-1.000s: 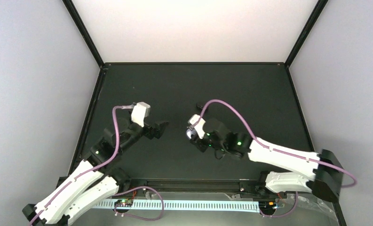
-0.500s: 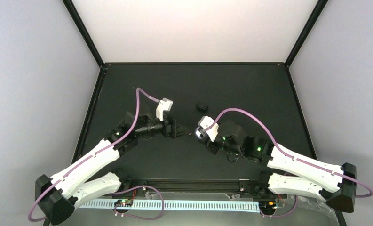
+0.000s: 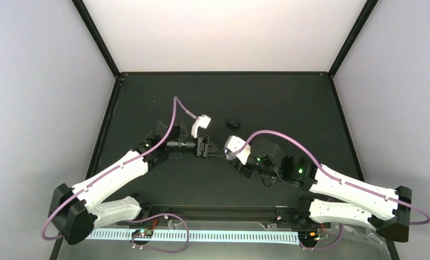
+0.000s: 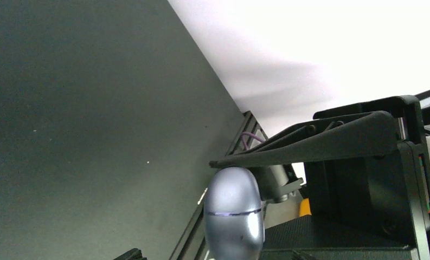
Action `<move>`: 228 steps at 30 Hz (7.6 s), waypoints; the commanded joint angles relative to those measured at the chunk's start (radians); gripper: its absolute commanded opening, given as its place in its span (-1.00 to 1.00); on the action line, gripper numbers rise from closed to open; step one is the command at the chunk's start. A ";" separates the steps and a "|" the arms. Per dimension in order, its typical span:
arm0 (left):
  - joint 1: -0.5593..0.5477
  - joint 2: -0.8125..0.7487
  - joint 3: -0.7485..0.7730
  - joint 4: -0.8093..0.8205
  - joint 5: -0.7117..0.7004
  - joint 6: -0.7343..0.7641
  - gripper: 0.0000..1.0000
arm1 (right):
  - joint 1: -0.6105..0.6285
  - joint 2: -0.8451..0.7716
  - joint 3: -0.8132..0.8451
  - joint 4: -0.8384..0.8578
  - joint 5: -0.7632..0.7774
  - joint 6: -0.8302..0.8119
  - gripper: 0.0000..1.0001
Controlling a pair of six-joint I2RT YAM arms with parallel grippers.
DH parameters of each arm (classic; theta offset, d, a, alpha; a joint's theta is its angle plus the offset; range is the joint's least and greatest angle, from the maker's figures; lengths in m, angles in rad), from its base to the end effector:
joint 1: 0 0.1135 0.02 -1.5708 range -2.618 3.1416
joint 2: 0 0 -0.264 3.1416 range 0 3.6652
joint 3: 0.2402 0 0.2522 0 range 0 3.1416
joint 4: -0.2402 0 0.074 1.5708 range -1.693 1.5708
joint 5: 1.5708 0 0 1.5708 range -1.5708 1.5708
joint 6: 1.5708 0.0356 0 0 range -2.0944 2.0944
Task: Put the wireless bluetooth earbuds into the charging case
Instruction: Pick up the charging case at the center of the board, then open the charging case, then pick up the earbud from the center of the board.
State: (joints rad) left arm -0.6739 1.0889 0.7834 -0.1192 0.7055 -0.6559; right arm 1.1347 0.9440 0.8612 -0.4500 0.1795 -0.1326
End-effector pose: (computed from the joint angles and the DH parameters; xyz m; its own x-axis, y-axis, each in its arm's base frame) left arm 0.1742 -0.1687 0.2893 -0.8264 0.0658 -0.5592 0.5460 0.3361 -0.7674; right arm 0.0937 0.1860 0.3115 -0.1034 -0.5297 -0.8418 -0.8480 0.4893 -0.2038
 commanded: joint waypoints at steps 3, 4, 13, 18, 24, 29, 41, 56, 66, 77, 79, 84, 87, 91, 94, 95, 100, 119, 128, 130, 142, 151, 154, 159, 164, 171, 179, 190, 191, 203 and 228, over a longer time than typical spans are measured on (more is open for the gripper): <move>-0.002 -0.003 0.037 0.051 0.069 -0.029 0.36 | 0.029 0.028 0.058 0.005 0.010 -0.063 -0.15; -0.003 -0.001 0.037 0.048 0.073 -0.028 0.33 | 0.034 0.035 0.062 0.006 0.011 -0.067 -0.15; -0.005 0.008 0.030 0.032 0.082 -0.019 0.13 | 0.057 0.081 0.096 0.017 0.027 -0.091 -0.15; -0.006 0.009 0.022 0.028 0.083 -0.022 0.01 | 0.060 0.094 0.097 0.049 0.049 -0.093 -0.15; -0.007 0.002 0.004 0.031 0.080 -0.031 -0.02 | 0.060 0.099 0.092 0.078 0.063 -0.094 -0.15; -0.006 0.002 -0.010 0.040 0.080 -0.041 -0.05 | 0.060 0.098 0.090 0.086 0.062 -0.094 -0.15; -0.008 0.010 -0.013 0.069 0.085 -0.056 -0.26 | 0.059 0.099 0.091 0.094 0.047 -0.082 -0.15; -0.008 0.012 -0.018 0.110 0.076 -0.050 -0.86 | 0.060 0.100 0.105 0.071 0.028 -0.074 0.08; 0.004 -0.032 -0.036 0.170 -0.009 -0.033 -0.97 | 0.059 -0.027 0.155 0.034 -0.071 0.069 0.49; 0.017 -0.258 -0.115 0.299 -0.025 0.237 -0.97 | 0.026 -0.236 -0.007 0.270 -0.058 0.198 0.56; 0.011 -0.303 -0.127 0.336 0.020 0.297 -0.97 | 0.025 -0.233 -0.004 0.272 -0.086 0.200 0.55; -0.016 -0.356 -0.143 0.379 0.077 0.426 -0.97 | 0.024 -0.240 0.001 0.278 -0.143 0.196 0.55; -0.017 -0.344 -0.128 0.372 0.108 0.445 -0.97 | 0.024 -0.237 0.023 0.257 -0.196 0.189 0.55; -0.019 -0.323 -0.111 0.367 0.167 0.449 -0.97 | 0.025 -0.240 0.041 0.230 -0.222 0.168 0.54; -0.020 -0.319 -0.105 0.354 0.186 0.471 -0.97 | 0.024 -0.218 0.072 0.204 -0.209 0.156 0.54; -0.020 -0.321 -0.104 0.348 0.186 0.479 -0.97 | 0.024 -0.207 0.081 0.201 -0.205 0.154 0.54; -0.020 -0.334 -0.110 0.342 0.181 0.497 -0.97 | 0.025 -0.129 0.116 0.187 -0.191 0.160 0.54; -0.028 -0.380 -0.138 0.306 0.172 0.556 -0.97 | 0.025 -0.059 0.125 0.241 -0.071 0.209 0.55; -0.033 -0.379 -0.139 0.292 0.161 0.571 -0.97 | 0.025 -0.070 0.126 0.259 -0.034 0.213 0.54; -0.033 -0.379 -0.139 0.288 0.157 0.572 -0.97 | 0.026 -0.070 0.126 0.262 -0.032 0.213 0.54; -0.037 -0.371 -0.141 0.276 0.141 0.584 -0.97 | 0.025 -0.067 0.137 0.258 -0.037 0.205 0.55; -0.041 -0.365 -0.142 0.272 0.140 0.590 -0.97 | 0.024 -0.071 0.138 0.265 -0.019 0.202 0.55; -0.042 -0.363 -0.142 0.271 0.140 0.591 -0.97 | 0.025 -0.072 0.137 0.267 -0.011 0.203 0.55; -0.048 -0.361 -0.143 0.273 0.142 0.591 -0.97 | 0.024 -0.072 0.137 0.262 0.006 0.204 0.55; -0.055 -0.356 -0.142 0.271 0.147 0.594 -0.97 | 0.024 -0.079 0.136 0.271 0.035 0.214 0.55; -0.062 -0.355 -0.142 0.262 0.142 0.601 -0.97 | 0.024 -0.084 0.134 0.287 0.039 0.224 0.54; -0.067 -0.352 -0.141 0.264 0.130 0.587 -0.97 | 0.024 -0.061 0.148 0.258 -0.053 0.220 0.53; -0.067 -0.356 -0.138 0.253 0.109 0.587 -0.97 | 0.025 -0.070 0.153 0.259 -0.163 0.228 0.53; -0.068 -0.356 -0.138 0.254 0.106 0.585 -0.97 | 0.025 -0.071 0.151 0.258 -0.161 0.230 0.53; -0.067 -0.361 -0.154 0.288 0.061 0.480 -0.97 | 0.018 -0.186 0.065 0.318 0.042 0.290 0.55; -0.067 -0.531 -0.243 0.253 -0.029 0.386 -0.97 | -0.287 0.260 -0.150 0.463 -0.238 0.611 0.42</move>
State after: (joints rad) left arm -0.7353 0.5777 0.5320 0.1543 0.7017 -0.2886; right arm 0.8524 1.1004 0.6781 -0.0814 0.0166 0.4603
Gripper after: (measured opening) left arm 0.255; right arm 0.723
